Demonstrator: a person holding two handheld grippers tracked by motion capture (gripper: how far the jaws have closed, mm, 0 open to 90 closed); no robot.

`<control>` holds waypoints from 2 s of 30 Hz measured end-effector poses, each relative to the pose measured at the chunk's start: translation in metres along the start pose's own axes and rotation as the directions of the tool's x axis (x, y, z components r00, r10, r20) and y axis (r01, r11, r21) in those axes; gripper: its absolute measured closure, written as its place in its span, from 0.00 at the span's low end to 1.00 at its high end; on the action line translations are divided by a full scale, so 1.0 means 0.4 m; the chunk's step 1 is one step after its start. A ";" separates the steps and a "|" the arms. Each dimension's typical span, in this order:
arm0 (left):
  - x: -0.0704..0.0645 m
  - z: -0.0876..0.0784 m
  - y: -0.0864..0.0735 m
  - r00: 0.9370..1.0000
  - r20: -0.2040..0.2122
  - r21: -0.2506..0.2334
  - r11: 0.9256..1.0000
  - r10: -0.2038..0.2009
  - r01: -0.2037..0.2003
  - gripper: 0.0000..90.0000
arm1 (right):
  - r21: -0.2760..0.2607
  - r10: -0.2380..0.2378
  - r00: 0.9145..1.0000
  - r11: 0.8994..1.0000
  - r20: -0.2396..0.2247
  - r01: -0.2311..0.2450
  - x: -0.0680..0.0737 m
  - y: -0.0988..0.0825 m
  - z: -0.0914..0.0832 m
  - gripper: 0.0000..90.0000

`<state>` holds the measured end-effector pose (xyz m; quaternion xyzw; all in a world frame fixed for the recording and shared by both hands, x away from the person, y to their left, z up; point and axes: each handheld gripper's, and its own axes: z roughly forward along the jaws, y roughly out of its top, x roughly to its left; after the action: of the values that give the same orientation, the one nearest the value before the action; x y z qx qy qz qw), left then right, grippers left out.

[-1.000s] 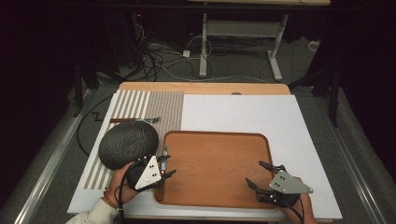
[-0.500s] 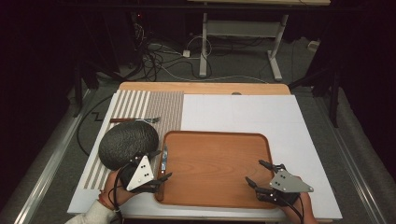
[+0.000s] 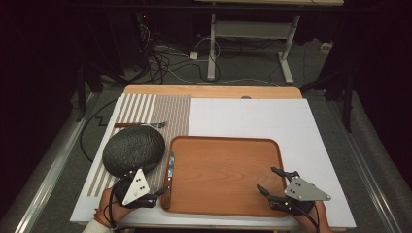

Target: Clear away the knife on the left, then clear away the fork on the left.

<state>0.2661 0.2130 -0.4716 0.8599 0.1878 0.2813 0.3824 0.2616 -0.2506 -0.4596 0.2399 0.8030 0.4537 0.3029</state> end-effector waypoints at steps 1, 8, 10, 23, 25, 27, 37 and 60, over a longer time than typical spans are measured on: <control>0.001 -0.001 -0.006 1.000 -0.001 0.005 1.000 -0.003 0.003 0.24 | 0.001 0.006 1.000 1.000 0.002 -0.006 0.000 0.000 -0.001 0.34; 0.018 -0.019 -0.052 0.999 -0.019 0.025 0.998 -0.048 0.049 0.24 | -0.043 0.012 1.000 0.999 -0.013 -0.012 -0.007 0.006 0.003 0.32; 0.022 -0.027 -0.062 0.998 -0.027 0.024 0.998 -0.050 0.051 0.24 | -0.052 0.016 1.000 0.999 -0.014 -0.016 -0.009 0.007 0.006 0.31; 0.064 -0.059 -0.102 0.994 -0.062 0.058 0.994 -0.091 0.095 0.20 | -0.054 0.017 1.000 0.998 -0.013 -0.018 -0.013 0.008 0.006 0.27; 0.069 -0.065 -0.104 0.994 -0.068 0.065 0.994 -0.086 0.091 0.20 | -0.054 0.022 1.000 0.998 -0.010 -0.023 -0.013 0.008 0.005 0.27; 0.074 -0.071 -0.106 0.993 -0.075 0.066 0.994 -0.086 0.091 0.21 | -0.053 0.019 1.000 0.998 -0.012 -0.020 -0.014 0.008 0.007 0.26; 0.129 -0.101 -0.118 0.986 -0.098 0.051 0.988 -0.137 0.143 0.21 | -0.044 0.028 0.999 0.999 -0.028 -0.029 -0.016 0.007 0.014 0.26; 0.448 -0.021 -0.039 0.991 -0.075 0.238 0.964 -0.107 0.122 0.25 | 0.005 0.048 0.997 0.999 -0.062 -0.048 -0.030 0.004 0.027 0.26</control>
<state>0.3975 0.3240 -0.4181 0.8788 0.2816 0.2600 0.2842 0.2778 -0.2516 -0.4593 0.2456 0.8069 0.4664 0.2665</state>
